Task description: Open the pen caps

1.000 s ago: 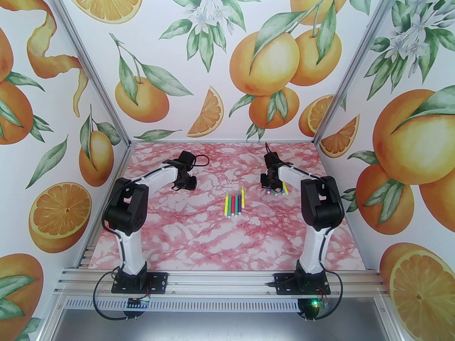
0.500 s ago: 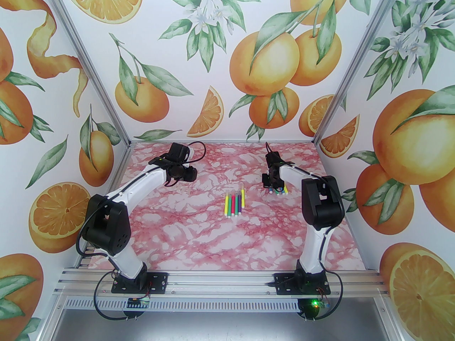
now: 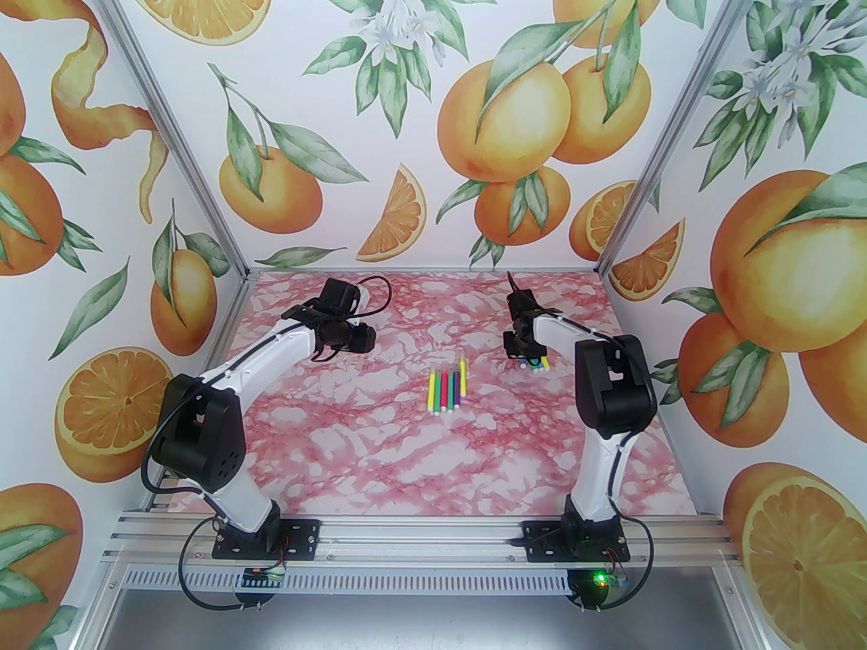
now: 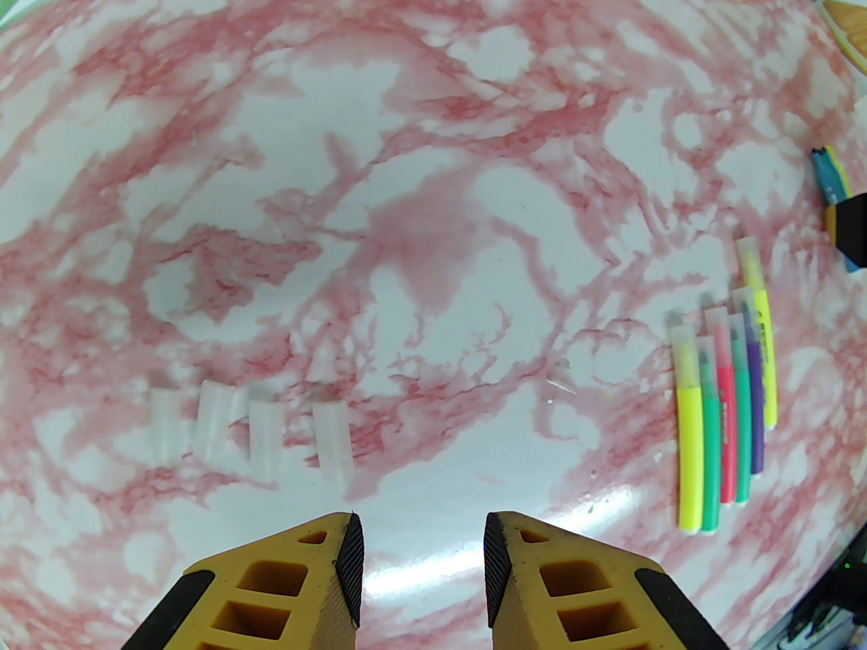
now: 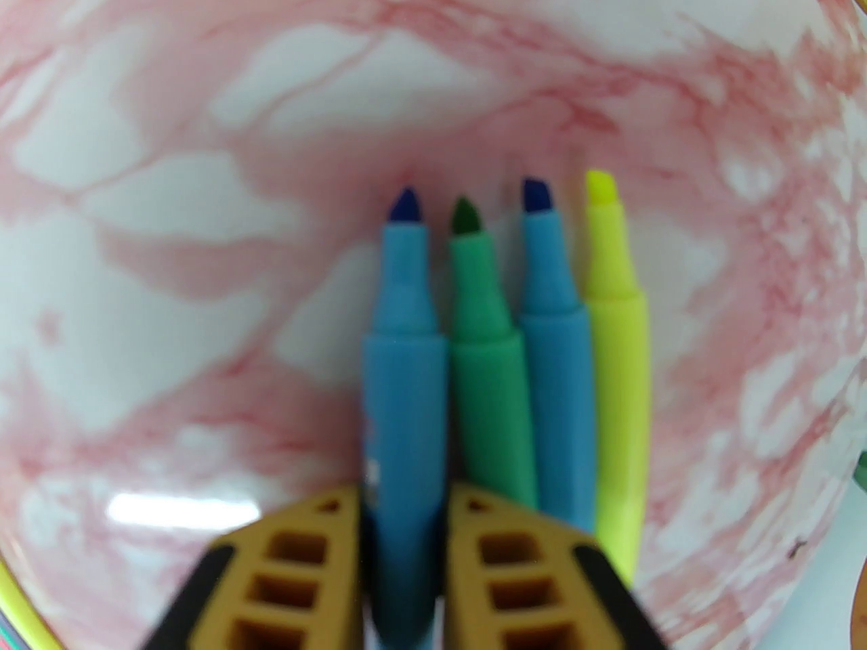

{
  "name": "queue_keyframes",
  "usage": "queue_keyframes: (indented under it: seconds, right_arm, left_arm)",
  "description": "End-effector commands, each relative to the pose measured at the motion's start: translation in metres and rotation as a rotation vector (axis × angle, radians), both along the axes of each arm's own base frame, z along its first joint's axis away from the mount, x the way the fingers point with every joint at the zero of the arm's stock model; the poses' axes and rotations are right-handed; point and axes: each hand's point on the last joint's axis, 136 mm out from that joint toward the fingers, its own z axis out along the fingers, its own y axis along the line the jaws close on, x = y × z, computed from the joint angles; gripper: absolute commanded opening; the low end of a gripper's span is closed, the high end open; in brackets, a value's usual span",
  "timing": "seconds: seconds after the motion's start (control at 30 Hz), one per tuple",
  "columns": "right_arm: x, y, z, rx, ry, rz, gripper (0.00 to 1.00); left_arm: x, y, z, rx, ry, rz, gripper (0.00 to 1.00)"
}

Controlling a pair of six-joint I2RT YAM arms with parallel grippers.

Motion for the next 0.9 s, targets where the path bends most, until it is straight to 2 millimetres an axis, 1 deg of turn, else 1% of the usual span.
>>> queue_keyframes:
  seconds: [0.0,0.3,0.47,0.6,0.8,0.87]
  right_arm:
    - [-0.009,-0.015,-0.006,-0.061,0.035,-0.019,0.25]
    - [-0.010,-0.012,-0.001,-0.047,0.025,-0.015,0.26]
    - [-0.013,-0.007,0.013,-0.044,-0.001,-0.004,0.28]
    - [-0.013,0.002,0.028,-0.040,-0.027,0.020,0.31]
    - [-0.018,0.018,0.041,-0.044,-0.042,0.064,0.31]
    - [-0.020,0.025,0.043,-0.039,-0.043,0.083,0.32]
  left_arm:
    - [-0.003,-0.001,0.015,-0.029,-0.039,0.008,0.37]
    - [-0.009,0.001,0.017,-0.033,-0.043,0.011,0.37]
    - [-0.009,0.002,0.020,-0.036,-0.054,0.013,0.38]
    - [-0.010,0.001,0.014,-0.043,-0.045,0.015,0.40]
    - [-0.014,0.002,0.010,-0.055,-0.041,0.025,0.42]
    - [-0.015,0.002,0.010,-0.053,-0.042,0.029,0.43]
